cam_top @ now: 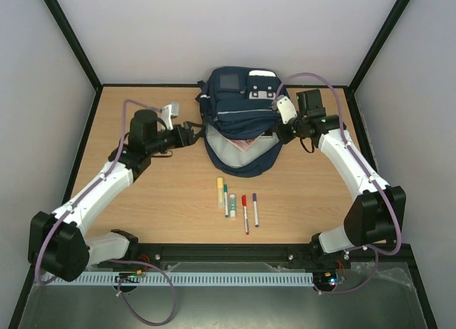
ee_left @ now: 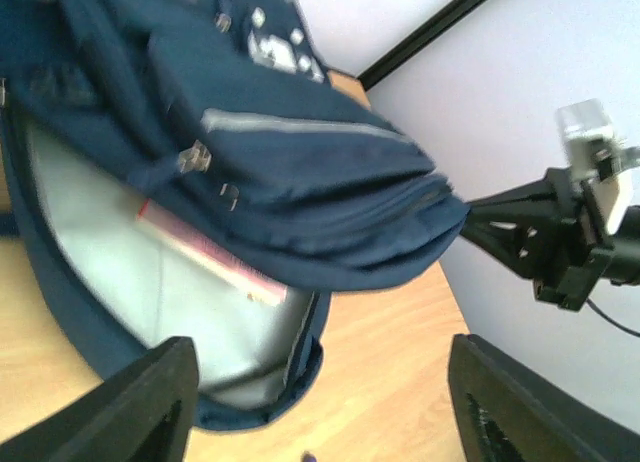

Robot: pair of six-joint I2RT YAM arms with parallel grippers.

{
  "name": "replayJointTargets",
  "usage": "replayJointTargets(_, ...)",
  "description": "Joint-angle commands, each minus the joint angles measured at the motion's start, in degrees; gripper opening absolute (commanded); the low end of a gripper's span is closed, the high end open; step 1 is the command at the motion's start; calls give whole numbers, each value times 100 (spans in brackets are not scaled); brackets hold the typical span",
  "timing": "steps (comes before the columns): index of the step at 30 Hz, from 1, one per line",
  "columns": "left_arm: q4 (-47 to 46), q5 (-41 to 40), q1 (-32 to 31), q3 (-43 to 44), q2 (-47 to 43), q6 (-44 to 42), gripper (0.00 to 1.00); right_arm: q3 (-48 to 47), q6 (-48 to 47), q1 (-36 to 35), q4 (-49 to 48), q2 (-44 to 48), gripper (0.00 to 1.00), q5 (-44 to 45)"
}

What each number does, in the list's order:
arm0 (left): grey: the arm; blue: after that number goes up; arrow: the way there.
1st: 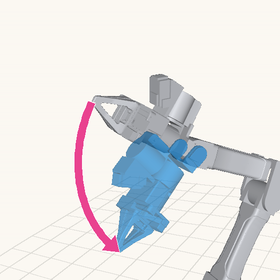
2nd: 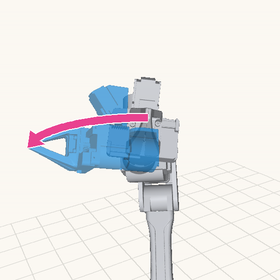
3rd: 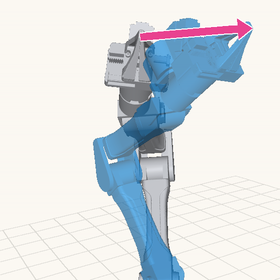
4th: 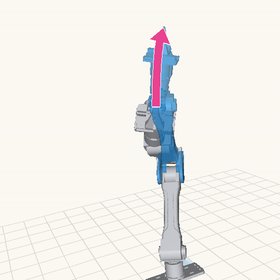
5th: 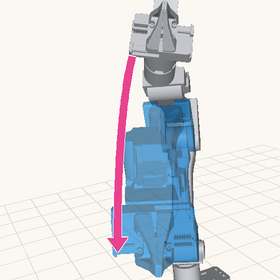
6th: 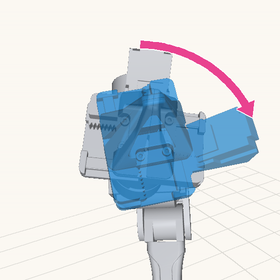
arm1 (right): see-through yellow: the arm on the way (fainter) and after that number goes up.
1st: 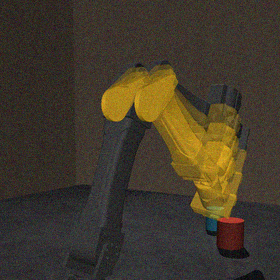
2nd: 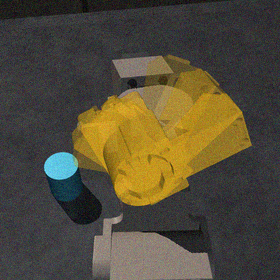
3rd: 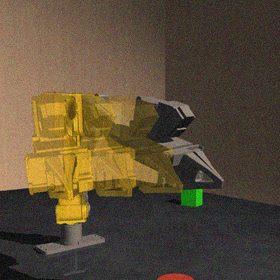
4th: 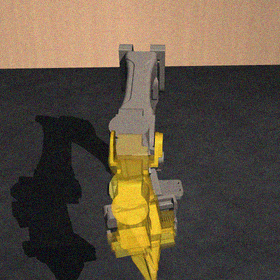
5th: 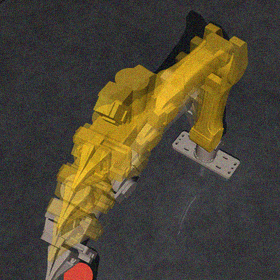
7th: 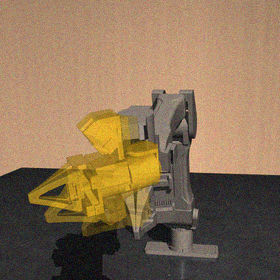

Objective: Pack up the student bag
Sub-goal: Place the book in the student bag.

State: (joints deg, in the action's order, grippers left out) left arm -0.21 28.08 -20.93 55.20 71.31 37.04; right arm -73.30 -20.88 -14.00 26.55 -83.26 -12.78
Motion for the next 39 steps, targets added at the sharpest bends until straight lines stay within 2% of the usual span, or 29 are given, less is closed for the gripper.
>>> replayJointTargets(1, -542, 67, 19, -1074, -112, 296, 67, -93, 543, -24, -187, 193, 1, -274)
replayJointTargets(3, -1245, 233, -9, -1465, 15, 739, 62, -166, 627, -24, -198, 148, 1, -331)
replayJointTargets(6, -2262, 346, -182, -1823, 399, 1441, 59, -255, 718, -23, -182, 57, 1, -417)
replayJointTargets(13, -3407, 206, -767, -1443, 1568, 2193, 55, -292, 809, -24, -143, 0, 1, -650)
replayJointTargets(20, -3839, -275, -1009, -1086, 2650, 3104, 40, -348, 898, -24, -110, -30, 1, -793)
replayJointTargets(26, -4110, -667, -1077, -900, 3137, 3561, 50, -488, 966, -24, -55, -76, 1, -937)
replayJointTargets(30, -4531, -673, -1066, -606, 3629, 3826, 46, -477, 1009, -23, -45, -86, 1, -1041)
replayJointTargets(35, -4571, -618, -1064, -78, 4324, 4129, 44, -349, 1043, -24, -64, -30, 1, -1071)
replayJointTargets(39, -4844, -539, -1071, 6, 4608, 4657, 40, -227, 1018, -24, -71, 58, 1, -1050)
